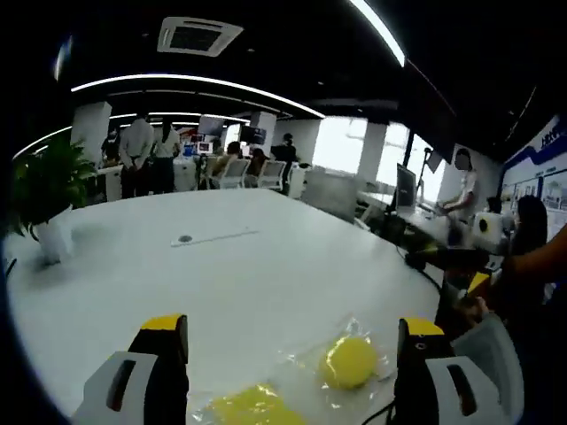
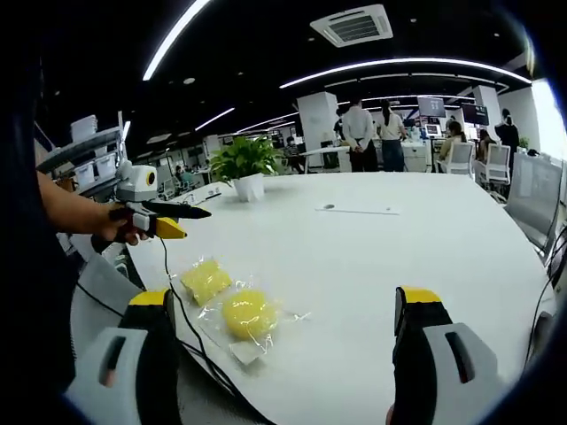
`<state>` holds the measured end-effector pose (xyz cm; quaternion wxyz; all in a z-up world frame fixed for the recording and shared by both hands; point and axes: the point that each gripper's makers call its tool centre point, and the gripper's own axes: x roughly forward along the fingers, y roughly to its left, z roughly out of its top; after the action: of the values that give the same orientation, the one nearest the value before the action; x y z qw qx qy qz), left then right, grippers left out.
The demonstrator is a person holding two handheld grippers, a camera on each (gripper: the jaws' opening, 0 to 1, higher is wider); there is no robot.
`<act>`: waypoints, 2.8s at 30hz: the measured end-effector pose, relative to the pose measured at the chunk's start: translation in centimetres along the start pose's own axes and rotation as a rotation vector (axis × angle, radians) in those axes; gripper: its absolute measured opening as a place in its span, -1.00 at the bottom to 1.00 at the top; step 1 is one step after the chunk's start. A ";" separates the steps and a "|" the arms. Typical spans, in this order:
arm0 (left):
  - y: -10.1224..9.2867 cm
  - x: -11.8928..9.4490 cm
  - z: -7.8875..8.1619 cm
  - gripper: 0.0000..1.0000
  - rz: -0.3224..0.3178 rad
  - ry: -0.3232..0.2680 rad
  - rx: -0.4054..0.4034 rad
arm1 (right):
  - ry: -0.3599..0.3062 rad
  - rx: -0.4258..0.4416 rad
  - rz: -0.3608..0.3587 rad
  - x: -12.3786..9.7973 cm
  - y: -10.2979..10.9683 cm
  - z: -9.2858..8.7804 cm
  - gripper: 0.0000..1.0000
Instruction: Compare the silicone blocks by pressing each to a similar depth, holding the contact briefly, and releasing to observe deformation and rebound differences across the visible hardness samples.
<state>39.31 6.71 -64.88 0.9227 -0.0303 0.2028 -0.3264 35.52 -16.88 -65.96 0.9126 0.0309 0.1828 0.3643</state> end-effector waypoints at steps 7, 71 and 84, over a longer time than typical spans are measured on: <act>2.3 -4.1 -0.9 1.00 0.042 0.010 0.000 | 0.006 -0.031 0.021 0.7 0.8 0.4 0.93; 6.3 -14.1 -5.9 1.00 0.164 0.024 -0.040 | 0.134 -0.057 -0.077 0.5 0.7 -2.7 0.93; 6.5 -14.5 -6.0 1.00 0.181 0.012 -0.046 | 0.146 -0.085 -0.057 0.9 0.6 -3.2 0.93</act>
<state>30.58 21.14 -66.43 0.9463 -0.0311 0.2176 -0.2371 34.63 -16.07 -69.09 0.9073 -0.0396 0.2342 0.3470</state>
